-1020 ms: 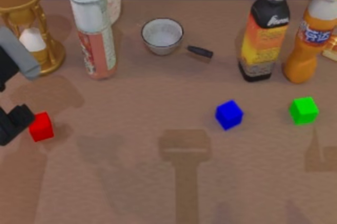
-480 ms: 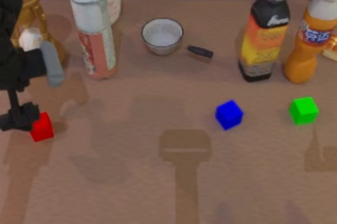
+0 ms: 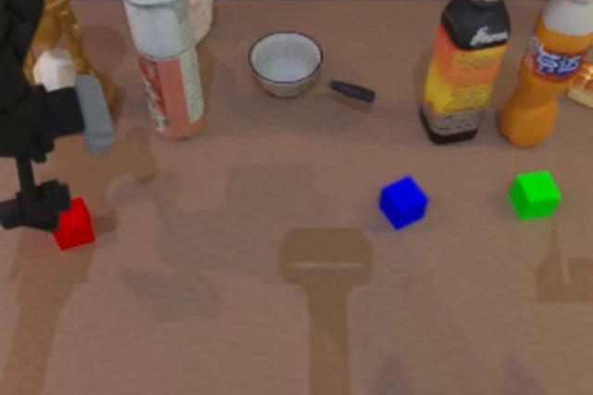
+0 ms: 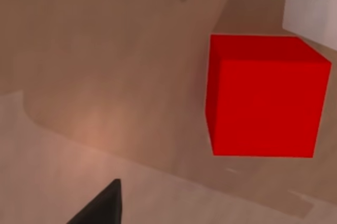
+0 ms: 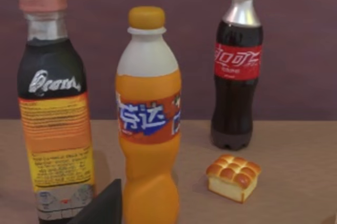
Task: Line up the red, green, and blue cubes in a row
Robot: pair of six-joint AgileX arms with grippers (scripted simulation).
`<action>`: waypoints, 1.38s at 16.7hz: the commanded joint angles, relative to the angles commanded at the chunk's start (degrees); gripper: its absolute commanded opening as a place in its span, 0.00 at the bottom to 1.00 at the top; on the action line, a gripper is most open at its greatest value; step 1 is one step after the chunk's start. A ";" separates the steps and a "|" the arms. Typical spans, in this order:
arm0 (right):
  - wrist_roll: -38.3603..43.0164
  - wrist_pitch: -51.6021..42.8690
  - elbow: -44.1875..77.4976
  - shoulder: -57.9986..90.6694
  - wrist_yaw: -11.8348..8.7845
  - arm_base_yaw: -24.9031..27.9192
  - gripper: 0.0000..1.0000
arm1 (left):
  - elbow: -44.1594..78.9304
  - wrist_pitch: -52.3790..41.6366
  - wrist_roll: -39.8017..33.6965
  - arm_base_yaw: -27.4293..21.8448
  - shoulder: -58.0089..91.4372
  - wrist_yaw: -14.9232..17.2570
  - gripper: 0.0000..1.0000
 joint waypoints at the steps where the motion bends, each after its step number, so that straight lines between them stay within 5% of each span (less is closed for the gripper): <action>1: 0.00 0.00 0.00 0.00 0.00 0.00 1.00 | -0.44 0.75 0.07 -0.09 0.44 0.01 1.00; 8: 0.00 0.00 0.00 0.00 0.00 0.00 1.00 | -7.38 15.87 0.21 -0.20 8.20 0.07 1.00; 14: 0.00 0.00 0.00 0.00 0.00 0.00 1.00 | -8.45 17.91 0.27 -0.20 9.55 0.08 1.00; 23: 0.00 0.00 0.00 0.00 0.00 0.00 1.00 | -8.45 17.91 0.27 -0.20 9.55 0.08 0.32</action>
